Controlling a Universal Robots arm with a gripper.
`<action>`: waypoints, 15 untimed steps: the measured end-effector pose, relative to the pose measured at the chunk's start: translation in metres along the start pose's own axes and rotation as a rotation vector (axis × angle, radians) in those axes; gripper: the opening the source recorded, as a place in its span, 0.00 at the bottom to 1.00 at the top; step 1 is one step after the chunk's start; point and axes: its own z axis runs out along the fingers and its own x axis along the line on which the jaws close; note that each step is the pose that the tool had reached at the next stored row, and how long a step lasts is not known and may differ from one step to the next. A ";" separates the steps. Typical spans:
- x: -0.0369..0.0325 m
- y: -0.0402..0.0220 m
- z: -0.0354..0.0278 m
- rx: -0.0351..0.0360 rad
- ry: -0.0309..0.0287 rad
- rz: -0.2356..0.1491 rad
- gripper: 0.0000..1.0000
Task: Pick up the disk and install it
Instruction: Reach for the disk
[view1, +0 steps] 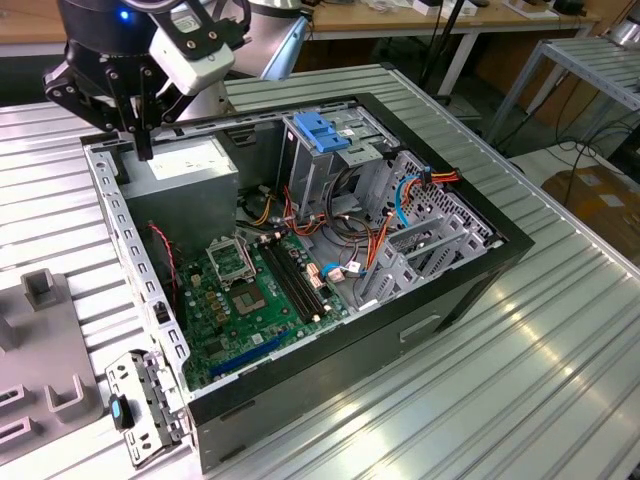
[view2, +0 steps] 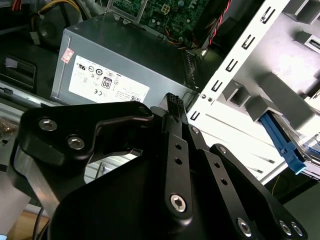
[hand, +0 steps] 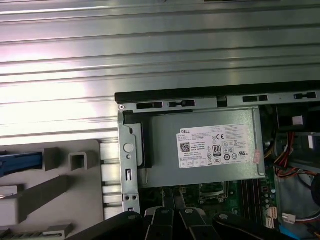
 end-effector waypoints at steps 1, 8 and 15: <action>0.0002 0.0000 0.0000 0.0000 0.0000 0.000 0.11; 0.0019 -0.0002 0.0000 0.0000 0.0000 0.000 0.11; 0.0036 -0.0003 0.0001 0.0000 0.0000 0.000 0.11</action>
